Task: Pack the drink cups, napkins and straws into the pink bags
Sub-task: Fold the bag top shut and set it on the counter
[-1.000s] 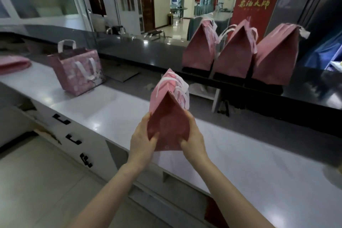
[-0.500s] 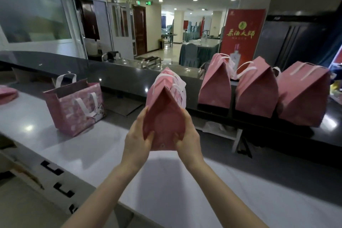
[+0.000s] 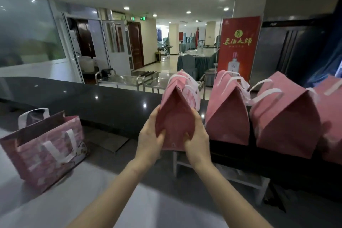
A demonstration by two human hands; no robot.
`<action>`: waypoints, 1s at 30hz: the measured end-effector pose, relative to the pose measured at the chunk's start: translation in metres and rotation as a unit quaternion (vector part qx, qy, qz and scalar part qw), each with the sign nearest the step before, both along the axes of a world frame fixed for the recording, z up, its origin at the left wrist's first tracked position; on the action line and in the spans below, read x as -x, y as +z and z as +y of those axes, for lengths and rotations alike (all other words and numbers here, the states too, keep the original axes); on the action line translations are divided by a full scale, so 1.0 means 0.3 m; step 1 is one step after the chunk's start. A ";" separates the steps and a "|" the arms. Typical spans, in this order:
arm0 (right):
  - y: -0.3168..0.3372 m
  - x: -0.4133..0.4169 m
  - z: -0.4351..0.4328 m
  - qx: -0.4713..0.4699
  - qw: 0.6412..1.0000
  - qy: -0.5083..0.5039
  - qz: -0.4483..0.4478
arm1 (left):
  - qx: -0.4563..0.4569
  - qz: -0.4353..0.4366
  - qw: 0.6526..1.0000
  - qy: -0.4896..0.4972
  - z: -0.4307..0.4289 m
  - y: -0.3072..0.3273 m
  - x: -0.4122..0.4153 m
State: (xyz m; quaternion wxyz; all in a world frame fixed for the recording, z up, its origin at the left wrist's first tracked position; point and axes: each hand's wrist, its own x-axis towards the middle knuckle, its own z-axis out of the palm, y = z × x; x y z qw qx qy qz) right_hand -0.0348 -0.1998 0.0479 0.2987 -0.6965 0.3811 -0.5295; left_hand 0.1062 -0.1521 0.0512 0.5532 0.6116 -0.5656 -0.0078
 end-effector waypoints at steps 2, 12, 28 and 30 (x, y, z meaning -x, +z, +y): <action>-0.034 -0.015 -0.058 -0.008 1.000 -0.016 0.006 | -0.016 0.014 1.000 -0.014 -0.077 -0.033 -0.005; -0.091 -0.114 -0.294 -0.031 0.993 -0.097 0.061 | -0.023 0.045 0.997 -0.058 -0.395 -0.078 -0.083; -0.005 -0.380 -0.204 0.261 0.937 -0.197 0.119 | -0.049 0.005 0.991 -0.125 -0.348 -0.107 -0.465; 0.009 -0.509 -0.174 0.262 0.947 -0.111 0.148 | -0.060 -0.028 0.994 -0.084 -0.260 -0.105 -0.619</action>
